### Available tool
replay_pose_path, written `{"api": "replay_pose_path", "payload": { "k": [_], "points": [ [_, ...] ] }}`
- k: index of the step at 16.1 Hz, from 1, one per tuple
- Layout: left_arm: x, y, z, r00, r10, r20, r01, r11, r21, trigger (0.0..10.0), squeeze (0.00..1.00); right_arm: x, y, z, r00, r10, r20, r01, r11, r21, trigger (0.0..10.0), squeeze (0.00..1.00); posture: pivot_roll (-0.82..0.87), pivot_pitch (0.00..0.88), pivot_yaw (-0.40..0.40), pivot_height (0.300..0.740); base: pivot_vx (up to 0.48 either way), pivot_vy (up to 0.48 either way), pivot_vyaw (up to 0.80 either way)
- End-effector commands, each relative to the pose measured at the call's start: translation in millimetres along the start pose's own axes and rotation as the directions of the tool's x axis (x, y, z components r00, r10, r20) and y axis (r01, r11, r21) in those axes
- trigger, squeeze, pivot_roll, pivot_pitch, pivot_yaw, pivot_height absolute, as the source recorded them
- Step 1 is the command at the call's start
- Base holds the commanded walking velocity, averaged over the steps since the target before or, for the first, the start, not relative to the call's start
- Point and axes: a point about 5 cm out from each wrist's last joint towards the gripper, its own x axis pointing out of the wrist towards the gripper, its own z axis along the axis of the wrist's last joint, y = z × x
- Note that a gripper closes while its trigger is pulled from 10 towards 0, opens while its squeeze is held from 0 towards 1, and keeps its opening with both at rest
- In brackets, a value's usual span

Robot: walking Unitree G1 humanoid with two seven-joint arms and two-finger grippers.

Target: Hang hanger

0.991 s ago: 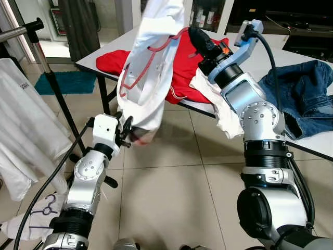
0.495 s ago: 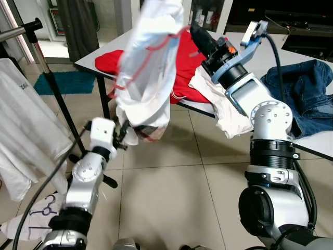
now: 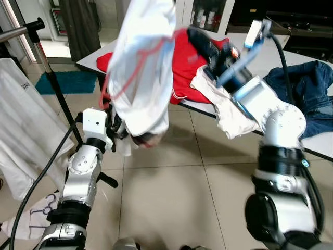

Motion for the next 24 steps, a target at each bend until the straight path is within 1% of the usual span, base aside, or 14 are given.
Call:
{"api": "replay_pose_path", "payload": {
  "k": [1, 3, 4, 7, 10, 12, 13, 14, 15, 16, 18, 20, 22, 24],
  "points": [
    [1.1, 2.2, 2, 1.0, 0.012, 0.018, -0.012, 1.0, 0.008, 10.0, 0.0, -4.0, 6.8, 2, 0.998, 0.056, -0.022, -0.056, 0.998, -0.005, 0.0, 0.05, 0.1, 0.001, -0.055, 0.74, 0.0, 0.0, 0.0],
    [0.6, 5.2, 4, 0.999, 0.015, 0.037, -0.015, 1.0, 0.019, 10.0, 0.0, -12.0, 2.9, -2, 0.997, 0.067, -0.047, -0.066, 0.998, 0.02, 0.0, 0.05, 0.1, 0.001, -0.055, 0.74, 0.0, 0.0, 0.0],
    [-2.3, 7.7, 4, 0.999, -0.006, 0.039, 0.004, 0.998, 0.055, 10.0, 0.0, -21.7, -8.0, -6, 0.995, 0.057, -0.077, -0.055, 0.998, 0.027, 0.0, 0.04, 0.1, 0.0, -0.054, 0.74, 0.0, 0.0, 0.0],
    [-6.9, 7.2, 0, 0.999, -0.036, 0.028, 0.033, 0.994, 0.103, 10.0, 0.0, -25.3, -12.7, -4, 0.996, 0.058, -0.071, -0.055, 0.998, 0.042, 0.0, 0.05, 0.1, 0.0, -0.054, 0.74, 0.0, 0.0, 0.0],
    [-14.7, 5.9, -5, 0.998, -0.066, 0.017, 0.063, 0.987, 0.148, 10.0, 0.0, -28.0, -16.8, -2, 0.995, 0.067, -0.068, -0.065, 0.997, 0.03, 0.0, 0.05, 0.11, 0.0, -0.053, 0.74, 0.0, 0.0, 0.0],
    [-18.3, 3.9, -7, 0.995, -0.095, 0.013, 0.091, 0.979, 0.185, 10.0, 0.0, -26.8, -25.9, 0, 0.999, -0.002, -0.049, 0.002, 1.0, 0.011, 0.0, 0.05, 0.11, 0.0, -0.053, 0.74, 0.0, 0.0, 0.0],
    [-19.4, 2.9, -7, 0.995, -0.101, 0.016, 0.096, 0.976, 0.195, 10.0, 0.0, -23.9, -35.3, 3, 0.997, -0.08, -0.022, 0.08, 0.997, 0.001, 0.0, 0.06, 0.11, 0.0, -0.052, 0.74, 0.0, 0.0, 0.0],
    [-19.7, 2.7, -7, 0.995, -0.097, 0.021, 0.091, 0.977, 0.194, 10.0, 0.0, -21.8, -40.1, 3, 0.993, -0.114, -0.014, 0.114, 0.993, -0.002, 0.0, 0.06, 0.11, 0.0, -0.052, 0.74, 0.0, 0.0, 0.0],
    [-19.4, 2.5, -7, 0.995, -0.093, 0.025, 0.087, 0.977, 0.192, 10.0, 0.0, -21.2, -39.9, 2, 0.994, -0.111, -0.016, 0.111, 0.994, -0.001, 0.0, 0.06, 0.11, 0.0, -0.053, 0.74, 0.0, 0.0, 0.0],
    [-17.9, 2.7, -3, 0.995, -0.088, 0.045, 0.078, 0.979, 0.19, 10.0, 0.0, -21.1, -37.0, -2, 0.996, -0.076, -0.042, 0.076, 0.997, -0.008, 0.0, 0.06, 0.11, 0.0, -0.056, 0.74, 0.0, 0.0, 0.0],
    [-18.2, 4.6, -2, 0.995, -0.088, 0.051, 0.076, 0.977, 0.197, 10.0, 0.0, -23.2, -42.7, -3, 0.994, -0.098, -0.043, 0.098, 0.995, -0.014, 0.0, 0.06, 0.12, 0.0, -0.056, 0.74, 0.0, 0.0, 0.0],
    [-22.1, 10.8, -5, 0.996, -0.076, 0.039, 0.066, 0.974, 0.218, 10.0, 0.0, -23.0, -40.9, 3, 0.997, -0.068, -0.021, 0.068, 0.998, -0.018, 0.0, 0.06, 0.12, 0.0, -0.056, 0.74, 0.0, 0.0, 0.0],
    [-25.3, 16.1, -8, 0.997, -0.076, 0.017, 0.069, 0.962, 0.264, 10.0, 0.0, -27.2, -40.3, 3, 0.999, -0.033, -0.033, 0.032, 0.999, -0.023, 0.0, 0.06, 0.11, 0.0, -0.053, 0.74, 0.0, 0.0, 0.0],
    [-26.3, 17.9, -8, 0.997, -0.077, 0.016, 0.07, 0.959, 0.275, 10.0, 0.0, -30.5, -43.1, 2, 0.999, -0.033, -0.043, 0.031, 0.999, -0.039, 0.0, 0.06, 0.11, 0.0, -0.054, 0.74, 0.0, 0.0, 0.0]
  ]
}}
